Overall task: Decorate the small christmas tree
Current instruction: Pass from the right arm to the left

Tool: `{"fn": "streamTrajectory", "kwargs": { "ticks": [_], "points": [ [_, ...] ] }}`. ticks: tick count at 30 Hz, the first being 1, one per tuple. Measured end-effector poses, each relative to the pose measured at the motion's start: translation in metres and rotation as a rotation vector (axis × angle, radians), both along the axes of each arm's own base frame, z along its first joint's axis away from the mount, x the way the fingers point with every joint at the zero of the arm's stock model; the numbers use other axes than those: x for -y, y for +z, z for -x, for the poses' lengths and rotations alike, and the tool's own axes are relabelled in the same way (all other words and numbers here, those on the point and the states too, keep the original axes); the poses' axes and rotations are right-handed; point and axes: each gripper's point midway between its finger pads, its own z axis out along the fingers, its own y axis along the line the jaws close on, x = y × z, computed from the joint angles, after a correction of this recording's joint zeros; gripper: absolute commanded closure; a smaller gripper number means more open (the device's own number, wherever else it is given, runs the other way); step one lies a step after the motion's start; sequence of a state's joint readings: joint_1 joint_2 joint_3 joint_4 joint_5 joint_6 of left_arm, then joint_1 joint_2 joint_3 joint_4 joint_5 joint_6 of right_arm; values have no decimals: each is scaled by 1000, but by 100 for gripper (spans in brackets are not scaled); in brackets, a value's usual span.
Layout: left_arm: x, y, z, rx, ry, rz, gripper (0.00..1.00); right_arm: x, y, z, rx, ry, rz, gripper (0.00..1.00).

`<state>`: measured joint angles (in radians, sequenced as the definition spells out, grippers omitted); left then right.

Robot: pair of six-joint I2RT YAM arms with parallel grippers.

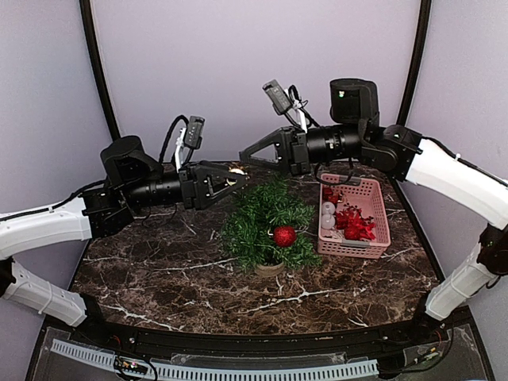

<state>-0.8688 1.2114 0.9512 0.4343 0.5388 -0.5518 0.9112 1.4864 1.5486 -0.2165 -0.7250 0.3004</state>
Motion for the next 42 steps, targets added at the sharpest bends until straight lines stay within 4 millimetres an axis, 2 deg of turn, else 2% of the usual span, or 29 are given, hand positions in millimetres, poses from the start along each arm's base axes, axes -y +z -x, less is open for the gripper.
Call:
{"fn": "streamTrajectory", "kwargs": {
  "ticks": [8, 16, 31, 37, 39, 42],
  "points": [
    [4, -6, -3, -25, 0, -6, 39, -4, -5, -4, 1, -6, 10, 100],
    [3, -6, -6, -38, 16, -4, 52, -4, -5, -4, 2, -6, 10, 100],
    [-3, 1, -10, -36, 59, 12, 69, -4, -7, -5, 0, -11, 13, 100],
    [-5, 0, -9, -41, 67, 6, 71, -4, -12, -7, -3, -24, 21, 100],
    [-5, -1, -9, -46, 70, -1, 71, -3, -14, -8, -4, -33, 24, 88],
    [-7, -5, -10, -59, 76, -17, 71, -2, -16, -10, 0, -53, 27, 62]
  ]
}}
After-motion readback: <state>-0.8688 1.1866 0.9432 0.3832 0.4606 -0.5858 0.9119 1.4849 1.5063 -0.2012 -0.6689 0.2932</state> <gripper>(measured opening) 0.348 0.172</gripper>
